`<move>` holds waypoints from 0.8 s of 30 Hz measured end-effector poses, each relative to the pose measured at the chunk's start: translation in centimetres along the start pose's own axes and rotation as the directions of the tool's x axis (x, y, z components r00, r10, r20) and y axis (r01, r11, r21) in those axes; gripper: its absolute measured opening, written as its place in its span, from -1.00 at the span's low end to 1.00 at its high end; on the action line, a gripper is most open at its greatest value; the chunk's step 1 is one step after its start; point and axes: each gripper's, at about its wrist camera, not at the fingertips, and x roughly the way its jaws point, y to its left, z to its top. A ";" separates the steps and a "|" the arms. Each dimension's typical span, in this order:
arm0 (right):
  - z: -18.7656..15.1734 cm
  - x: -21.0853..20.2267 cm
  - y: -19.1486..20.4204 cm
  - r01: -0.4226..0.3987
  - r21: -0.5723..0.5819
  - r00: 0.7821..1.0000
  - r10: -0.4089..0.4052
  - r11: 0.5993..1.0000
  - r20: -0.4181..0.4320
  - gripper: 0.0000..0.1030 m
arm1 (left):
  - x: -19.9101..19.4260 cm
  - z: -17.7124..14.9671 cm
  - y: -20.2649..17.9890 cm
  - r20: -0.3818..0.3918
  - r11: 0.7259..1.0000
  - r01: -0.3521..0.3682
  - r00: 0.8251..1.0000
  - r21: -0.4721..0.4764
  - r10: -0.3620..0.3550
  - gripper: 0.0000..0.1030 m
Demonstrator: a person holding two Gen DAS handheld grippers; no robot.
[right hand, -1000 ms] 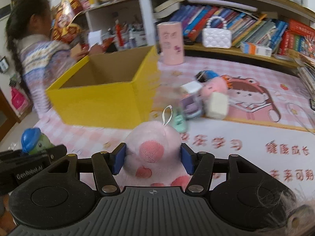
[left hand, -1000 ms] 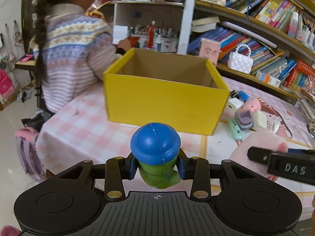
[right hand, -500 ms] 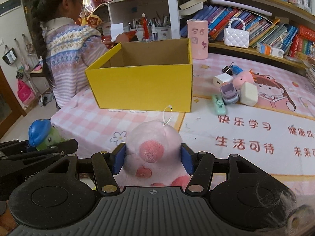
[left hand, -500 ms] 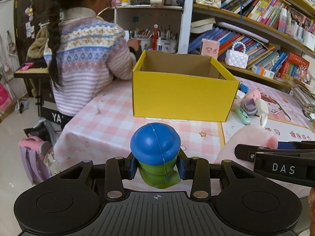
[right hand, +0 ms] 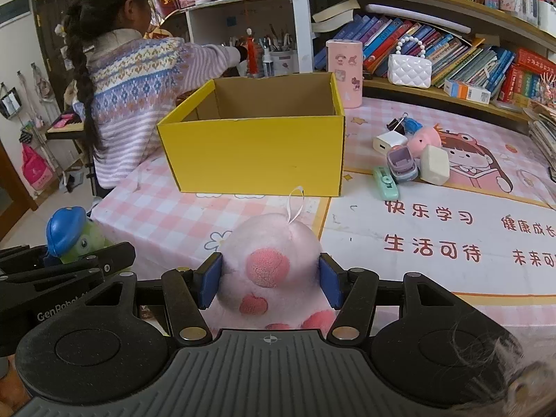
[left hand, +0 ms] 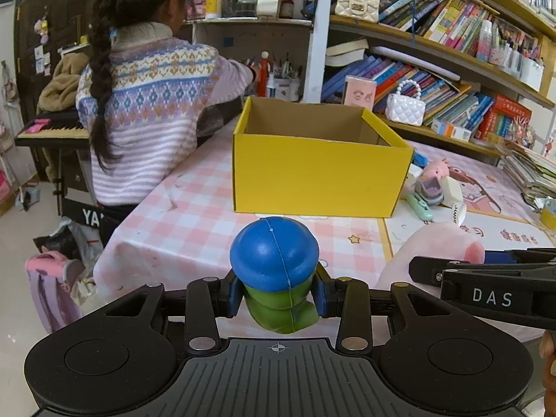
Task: Organize objects
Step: 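Carry the pig and the green figure together over the yellow box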
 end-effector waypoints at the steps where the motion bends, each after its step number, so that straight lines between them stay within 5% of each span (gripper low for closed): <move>1: 0.0 0.0 0.0 0.001 0.003 1.000 -0.001 1.000 -0.001 0.07 | 0.0 0.0 -0.1 0.001 1.000 0.001 1.000 0.004 -0.001 -0.27; 24: 1.2 2.4 0.3 0.000 0.025 0.998 0.002 1.000 -0.065 0.07 | 1.7 0.8 0.3 -0.021 0.999 0.025 0.999 0.043 -0.025 -0.27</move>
